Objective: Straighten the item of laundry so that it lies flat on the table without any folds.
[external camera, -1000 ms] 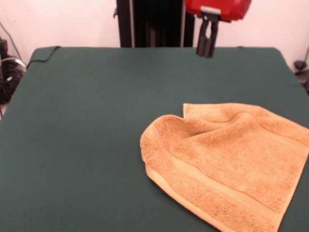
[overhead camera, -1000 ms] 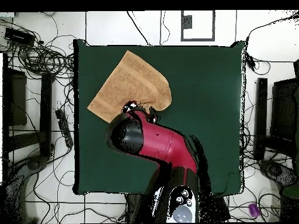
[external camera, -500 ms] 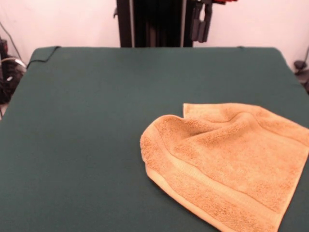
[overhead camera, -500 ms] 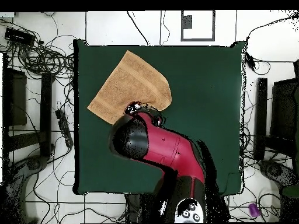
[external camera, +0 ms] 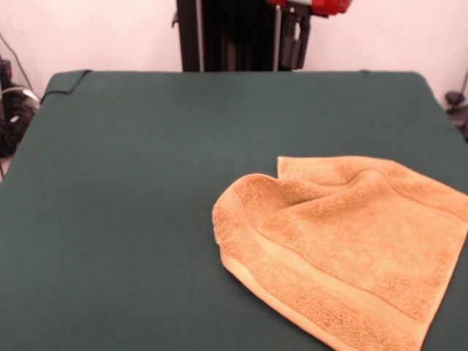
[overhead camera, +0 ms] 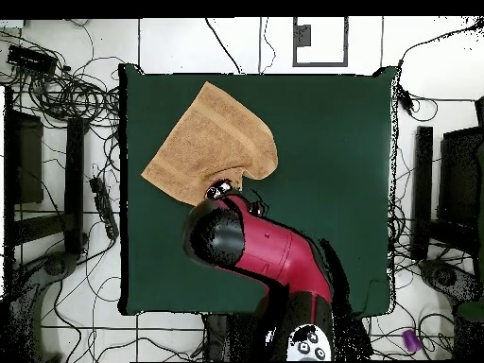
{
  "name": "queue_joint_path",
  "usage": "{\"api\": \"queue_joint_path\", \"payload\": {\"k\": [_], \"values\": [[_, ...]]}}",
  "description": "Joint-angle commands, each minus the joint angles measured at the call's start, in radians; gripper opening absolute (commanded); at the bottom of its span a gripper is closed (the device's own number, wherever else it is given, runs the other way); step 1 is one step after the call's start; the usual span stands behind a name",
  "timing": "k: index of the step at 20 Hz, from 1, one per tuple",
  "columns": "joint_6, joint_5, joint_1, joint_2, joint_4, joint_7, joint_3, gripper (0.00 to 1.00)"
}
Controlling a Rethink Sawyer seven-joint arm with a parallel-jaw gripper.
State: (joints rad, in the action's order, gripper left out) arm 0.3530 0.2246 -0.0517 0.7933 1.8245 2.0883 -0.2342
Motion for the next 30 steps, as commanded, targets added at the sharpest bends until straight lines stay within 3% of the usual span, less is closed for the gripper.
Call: {"api": "queue_joint_path", "payload": {"k": [1,8,18,19,26,30], "values": [[-0.042,0.004,-0.013,-0.089,0.131,0.153,0.123,0.00],[-0.134,0.021,0.007,-0.130,0.136,0.169,0.178,0.00],[-0.140,0.043,-0.049,-0.161,0.086,0.203,0.138,0.00],[-0.147,0.045,-0.050,-0.163,0.086,0.205,0.139,1.00],[-0.121,0.049,-0.075,-0.190,0.056,0.205,0.113,1.00],[-0.143,0.072,-0.088,-0.268,0.030,0.223,0.122,1.00]]}}
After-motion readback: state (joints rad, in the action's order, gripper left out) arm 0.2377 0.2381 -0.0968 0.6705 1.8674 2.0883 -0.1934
